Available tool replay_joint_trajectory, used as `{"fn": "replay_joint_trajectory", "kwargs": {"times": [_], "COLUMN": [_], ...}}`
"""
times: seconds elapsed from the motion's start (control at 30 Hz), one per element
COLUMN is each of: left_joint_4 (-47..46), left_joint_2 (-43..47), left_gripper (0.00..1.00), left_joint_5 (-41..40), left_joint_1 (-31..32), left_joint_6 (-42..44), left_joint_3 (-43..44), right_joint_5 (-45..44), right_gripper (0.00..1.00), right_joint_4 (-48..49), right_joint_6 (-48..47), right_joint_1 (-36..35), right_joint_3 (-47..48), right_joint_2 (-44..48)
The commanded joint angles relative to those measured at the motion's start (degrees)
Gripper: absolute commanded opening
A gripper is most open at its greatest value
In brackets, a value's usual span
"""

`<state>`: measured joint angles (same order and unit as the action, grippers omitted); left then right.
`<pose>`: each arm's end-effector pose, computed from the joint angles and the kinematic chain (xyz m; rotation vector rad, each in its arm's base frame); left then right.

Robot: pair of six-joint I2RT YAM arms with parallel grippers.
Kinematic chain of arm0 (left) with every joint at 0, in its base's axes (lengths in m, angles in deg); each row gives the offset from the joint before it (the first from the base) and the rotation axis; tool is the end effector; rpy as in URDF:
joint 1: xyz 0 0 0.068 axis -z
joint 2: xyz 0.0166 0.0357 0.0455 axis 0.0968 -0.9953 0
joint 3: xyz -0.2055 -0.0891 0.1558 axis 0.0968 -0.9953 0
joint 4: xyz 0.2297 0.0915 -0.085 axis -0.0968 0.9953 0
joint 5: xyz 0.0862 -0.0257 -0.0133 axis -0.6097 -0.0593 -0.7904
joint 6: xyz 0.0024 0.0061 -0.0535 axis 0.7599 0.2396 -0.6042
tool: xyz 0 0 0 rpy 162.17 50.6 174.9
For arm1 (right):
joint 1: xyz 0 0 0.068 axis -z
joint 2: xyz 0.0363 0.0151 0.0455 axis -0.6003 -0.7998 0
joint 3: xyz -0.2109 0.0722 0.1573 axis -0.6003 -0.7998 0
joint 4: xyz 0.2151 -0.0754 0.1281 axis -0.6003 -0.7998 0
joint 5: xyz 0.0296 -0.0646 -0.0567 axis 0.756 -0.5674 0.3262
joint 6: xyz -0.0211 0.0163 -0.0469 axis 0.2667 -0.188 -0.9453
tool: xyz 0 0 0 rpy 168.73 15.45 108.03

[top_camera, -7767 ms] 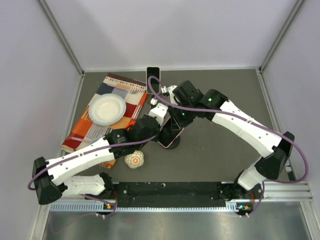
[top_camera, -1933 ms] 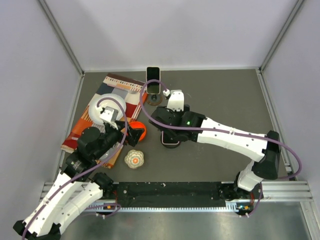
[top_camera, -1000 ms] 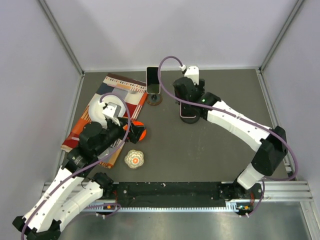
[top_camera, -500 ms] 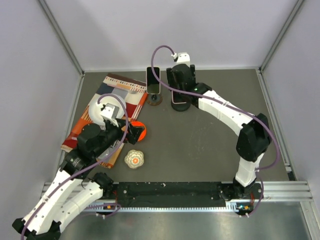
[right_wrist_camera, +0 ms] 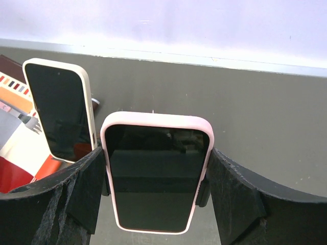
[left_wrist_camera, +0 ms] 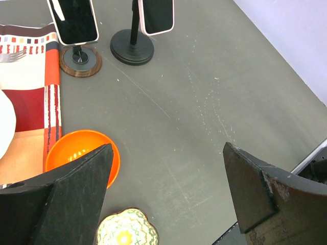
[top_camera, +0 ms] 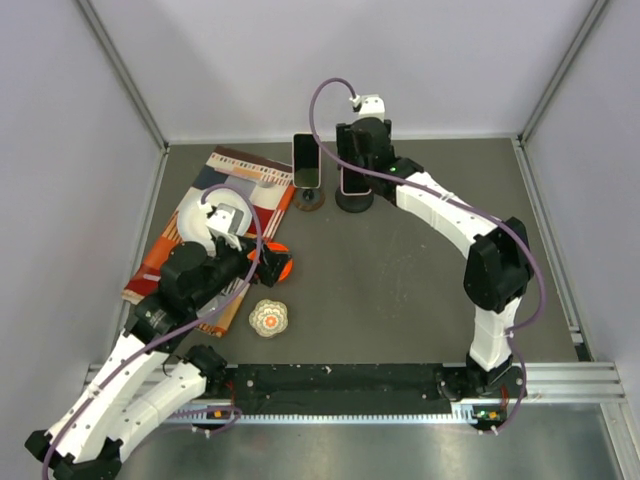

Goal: Place the phone on the phone stand

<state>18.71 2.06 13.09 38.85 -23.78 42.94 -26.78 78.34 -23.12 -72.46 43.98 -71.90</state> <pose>0.1131 -0.0769 0.3476 0.3055 1.7973 -0.6841 0.3792 0.2517 0.3382 -0.1107 1.8893 0.1066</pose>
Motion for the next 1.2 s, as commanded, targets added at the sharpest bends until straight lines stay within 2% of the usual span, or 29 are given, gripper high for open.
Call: {"fn": "replay_joint_trajectory", "kwargs": {"times": [0.0, 0.1, 0.13, 0.17, 0.2, 0.27, 0.3, 0.37, 0.4, 0.6, 0.73, 0.83, 0.87, 1.0, 1.07, 1.1, 1.17], "left_joint_4": [-3.8, -3.9, -3.7, -3.8, -3.7, -3.7, -3.7, -3.4, -3.3, -1.9, -1.3, -1.1, -1.1, -1.1, -1.1, -1.2, -1.6], "left_joint_2": [-0.9, -1.2, -1.2, -1.1, -1.0, -0.7, -0.5, -0.3, -0.3, -0.3, -0.2, -0.2, -0.2, -0.7, -1.3, -1.7, -2.1], "left_gripper": [0.93, 0.93, 0.93, 0.93, 0.93, 0.94, 0.94, 0.94, 0.94, 0.94, 0.95, 0.95, 0.95, 0.95, 0.95, 0.95, 0.95], "left_joint_5": [0.9, 0.8, 0.7, 1.1, 1.1, 1.1, 1.0, 0.7, 0.5, -0.6, -1.7, -2.3, -2.5, -2.3, -2.4, -2.5, -2.5], "left_joint_1": [-0.2, -0.2, -0.2, -0.2, -0.2, -0.2, -0.2, -0.2, -0.2, -0.2, -0.2, -0.2, -0.2, -0.2, -0.3, -0.2, -0.2], "left_joint_6": [0.1, 0.3, 0.3, 0.2, 0.1, 0.0, 0.1, 0.3, 0.5, 1.7, 2.2, 2.4, 2.4, 2.3, 2.1, 2.0, 1.7], "left_joint_3": [1.9, 1.8, 1.9, 1.7, 1.7, 1.5, 1.5, 1.7, 2.0, 3.5, 4.1, 4.6, 4.8, 5.3, 5.7, 6.2, 6.9], "right_joint_5": [2.8, 3.0, 3.0, 3.1, 3.2, 3.4, 3.6, 4.2, 3.8, 4.2, 2.4, 2.4, 1.7, -5.8, -5.4, -5.3, -6.0], "right_gripper": [0.0, 0.02, 0.09, 0.19, 0.38, 0.57, 0.72, 0.84, 0.97, 0.99, 0.99, 0.99, 0.99, 0.99, 0.99, 0.99, 0.99], "right_joint_4": [7.8, 7.5, 7.0, 6.6, 6.1, 4.4, 3.9, 2.5, 1.7, -7.6, -14.2, -15.9, -15.7, -17.1, -18.5, -18.2, -20.3], "right_joint_6": [2.7, 2.7, 2.6, 2.4, 2.2, 1.7, 1.7, 1.7, 1.8, 1.8, 3.5, 3.6, 2.9, 2.4, 1.3, 0.7, 0.1], "right_joint_1": [1.2, 1.4, 1.5, 1.6, 1.6, 1.6, 1.7, 1.6, 1.7, 1.6, 1.6, 0.8, 0.3, -0.9, -1.0, -1.1, -1.0], "right_joint_3": [4.5, 4.0, 3.9, 3.8, 3.8, 4.3, 4.4, 4.4, 4.7, 9.6, 9.5, 3.7, -1.6, -14.2, -21.4, -23.8, -27.3], "right_joint_2": [0.4, 0.2, 0.4, 0.4, 0.4, 0.6, 1.1, 1.9, 2.3, 3.4, 7.9, 15.5, 20.9, 33.6, 39.9, 46.6, 52.5]}}
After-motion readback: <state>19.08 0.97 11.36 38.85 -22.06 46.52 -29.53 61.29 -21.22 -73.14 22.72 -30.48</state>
